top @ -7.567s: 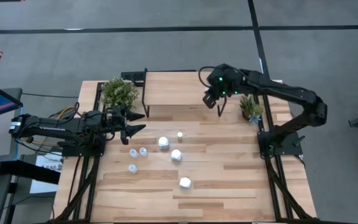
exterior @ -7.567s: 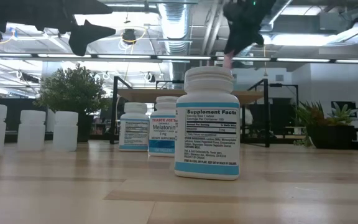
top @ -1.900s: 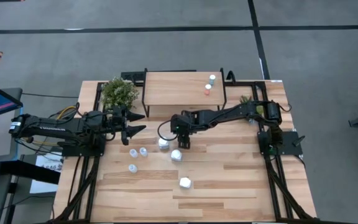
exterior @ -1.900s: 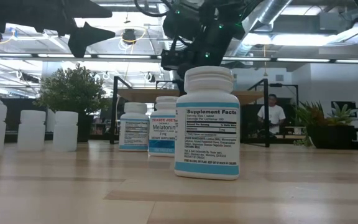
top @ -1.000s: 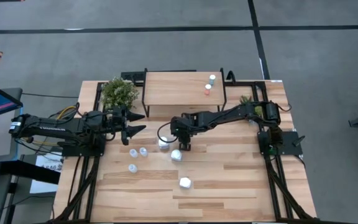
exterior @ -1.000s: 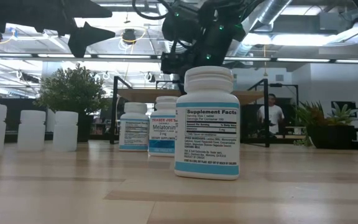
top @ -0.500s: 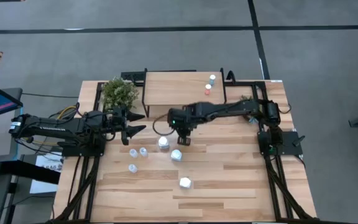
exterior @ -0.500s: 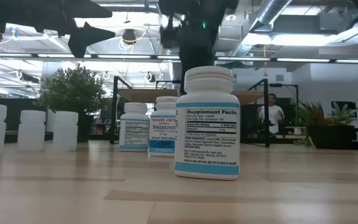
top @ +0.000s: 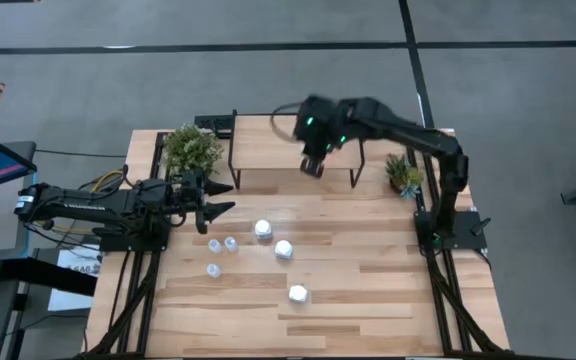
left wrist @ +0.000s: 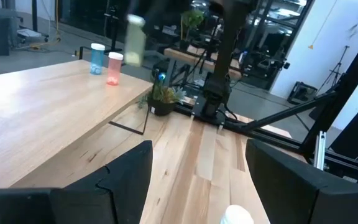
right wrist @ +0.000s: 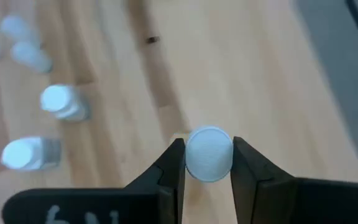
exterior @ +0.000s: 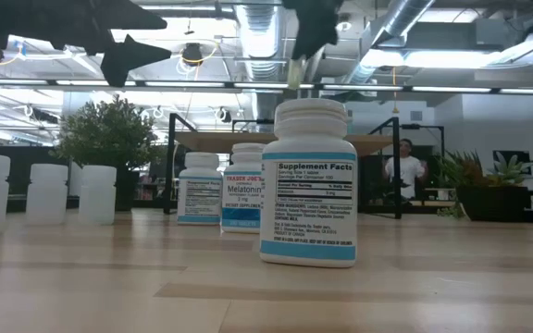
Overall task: Pick and place medicine bottles onto shelf by color
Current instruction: Put the yellow pill bottle on the shelf
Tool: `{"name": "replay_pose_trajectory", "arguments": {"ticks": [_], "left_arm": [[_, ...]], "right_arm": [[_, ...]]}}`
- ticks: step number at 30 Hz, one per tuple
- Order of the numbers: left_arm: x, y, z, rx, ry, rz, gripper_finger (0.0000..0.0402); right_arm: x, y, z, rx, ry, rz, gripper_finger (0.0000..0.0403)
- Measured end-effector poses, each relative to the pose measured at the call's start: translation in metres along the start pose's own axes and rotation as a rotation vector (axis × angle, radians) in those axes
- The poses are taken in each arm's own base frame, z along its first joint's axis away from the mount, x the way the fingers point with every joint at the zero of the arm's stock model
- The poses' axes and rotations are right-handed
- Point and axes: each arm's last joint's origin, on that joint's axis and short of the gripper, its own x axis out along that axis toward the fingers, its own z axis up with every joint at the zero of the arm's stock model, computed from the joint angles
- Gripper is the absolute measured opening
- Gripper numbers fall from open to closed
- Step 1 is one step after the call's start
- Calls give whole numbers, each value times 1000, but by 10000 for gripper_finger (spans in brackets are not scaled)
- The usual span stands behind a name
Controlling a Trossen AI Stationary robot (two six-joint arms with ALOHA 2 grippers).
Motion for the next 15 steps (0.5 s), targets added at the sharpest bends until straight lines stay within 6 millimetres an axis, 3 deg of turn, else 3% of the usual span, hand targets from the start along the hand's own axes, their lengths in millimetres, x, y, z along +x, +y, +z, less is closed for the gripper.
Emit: {"name": "replay_pose_trajectory", "arguments": {"ticks": [8,15], "left_arm": [[0,0,0,7,-3,0,245],[0,0,0,6,-2,1,245]], "right_arm": [[0,-59,-4,152,-14,-109,92],[23,-84,-1,206,-16,-145,92]]}}
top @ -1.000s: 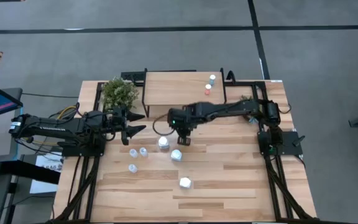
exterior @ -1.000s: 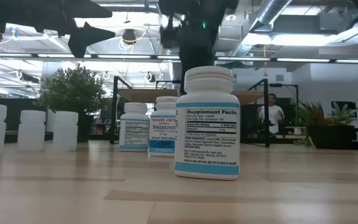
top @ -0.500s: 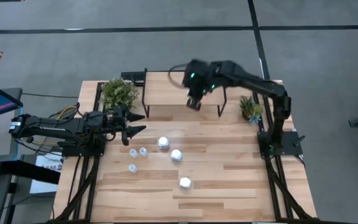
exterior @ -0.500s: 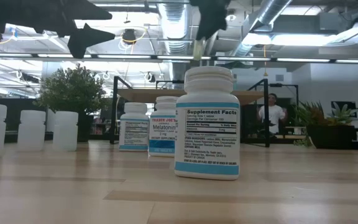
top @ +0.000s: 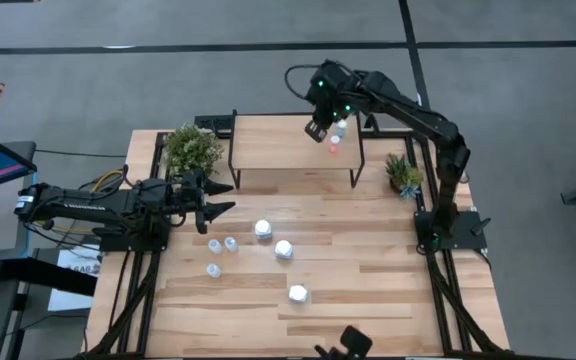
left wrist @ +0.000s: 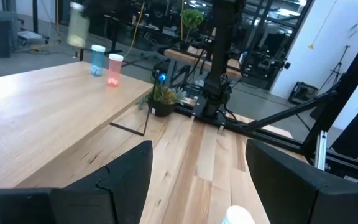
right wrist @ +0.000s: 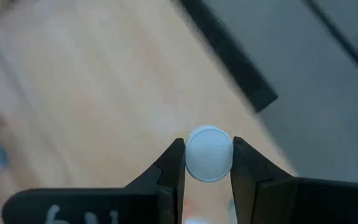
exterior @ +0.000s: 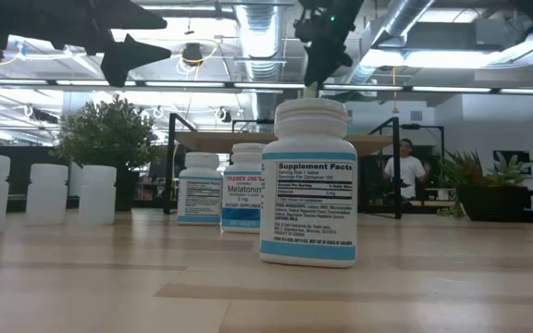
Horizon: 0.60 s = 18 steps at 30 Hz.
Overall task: Pick and place medicine bottles onto shelf by color
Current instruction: Put the yellow pill bottle on the shelf
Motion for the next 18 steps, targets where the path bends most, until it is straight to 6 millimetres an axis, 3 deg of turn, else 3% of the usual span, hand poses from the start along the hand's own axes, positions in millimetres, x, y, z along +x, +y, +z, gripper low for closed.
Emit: {"name": "replay_pose_trajectory", "arguments": {"ticks": [4,10,18], "left_arm": [[0,0,0,0,-2,3,245],[0,0,0,-1,-3,2,245],[0,0,0,-5,-2,3,245]], "right_arm": [[20,-9,-1,17,47,-16,92],[29,-17,4,37,18,-30,92],[52,-24,-2,11,112,-47,92]]}}
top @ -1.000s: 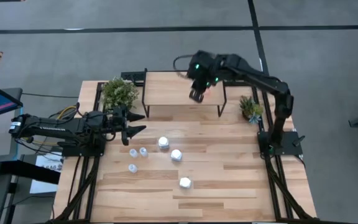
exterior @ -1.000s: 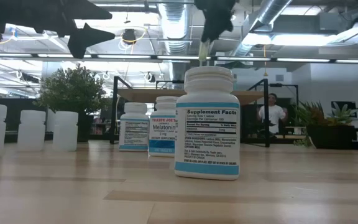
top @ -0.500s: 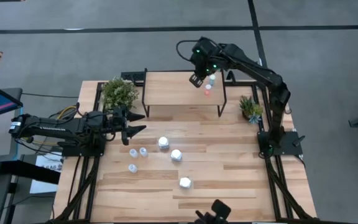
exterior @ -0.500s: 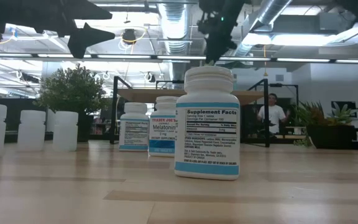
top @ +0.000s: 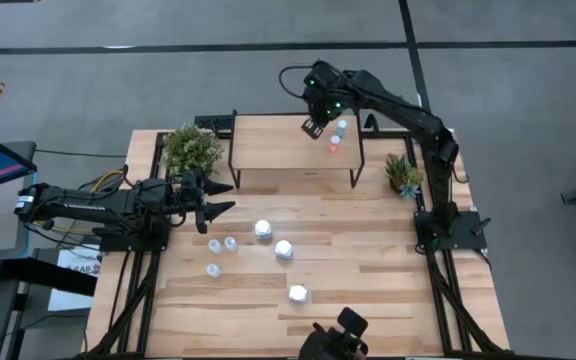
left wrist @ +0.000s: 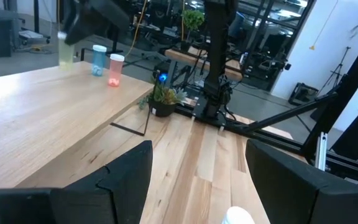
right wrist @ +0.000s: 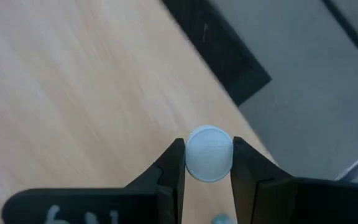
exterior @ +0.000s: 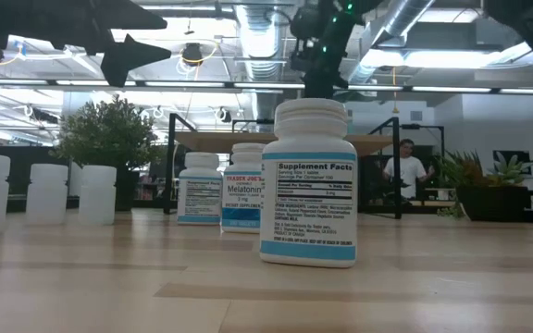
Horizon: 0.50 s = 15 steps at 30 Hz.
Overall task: Pick and place medicine bottles onto shelf by color
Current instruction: Put the yellow pill bottle on the shelf
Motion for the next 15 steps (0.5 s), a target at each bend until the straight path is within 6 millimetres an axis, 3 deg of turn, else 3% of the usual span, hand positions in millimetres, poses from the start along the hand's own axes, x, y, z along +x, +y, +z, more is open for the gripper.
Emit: {"name": "replay_pose_trajectory", "arguments": {"ticks": [15], "left_arm": [[0,0,0,0,0,0,245]], "right_arm": [[8,-1,-9,-5,113,-21,92]]}}
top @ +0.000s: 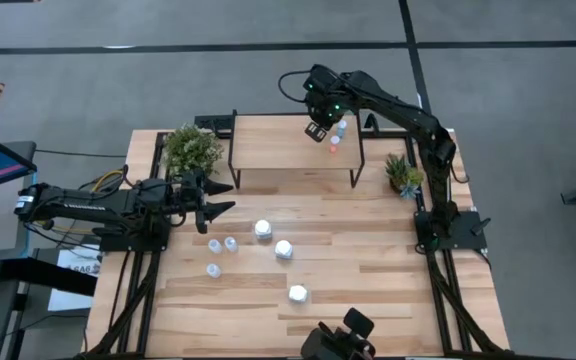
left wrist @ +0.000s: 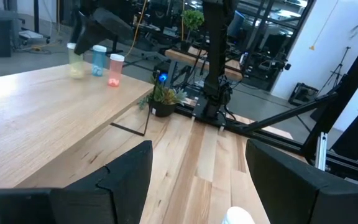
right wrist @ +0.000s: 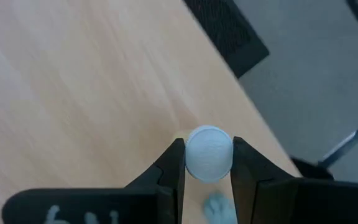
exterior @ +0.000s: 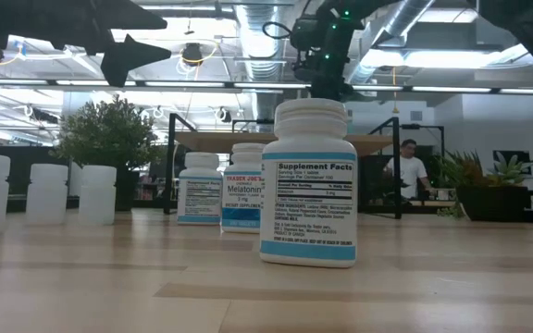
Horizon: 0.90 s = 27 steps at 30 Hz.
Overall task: Pick and place medicine bottles onto shelf by color
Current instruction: Put the yellow pill bottle on the shelf
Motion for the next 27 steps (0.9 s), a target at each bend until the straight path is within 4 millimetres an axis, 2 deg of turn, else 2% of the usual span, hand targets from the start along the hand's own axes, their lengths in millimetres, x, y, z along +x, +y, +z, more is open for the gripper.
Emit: {"name": "replay_pose_trajectory", "arguments": {"ticks": [18,27], "left_arm": [[0,0,0,0,0,0,245],[0,0,0,0,0,0,245]], "right_arm": [[-1,4,-3,-3,28,-18,95],[-1,4,-3,11,32,-18,150]]}}
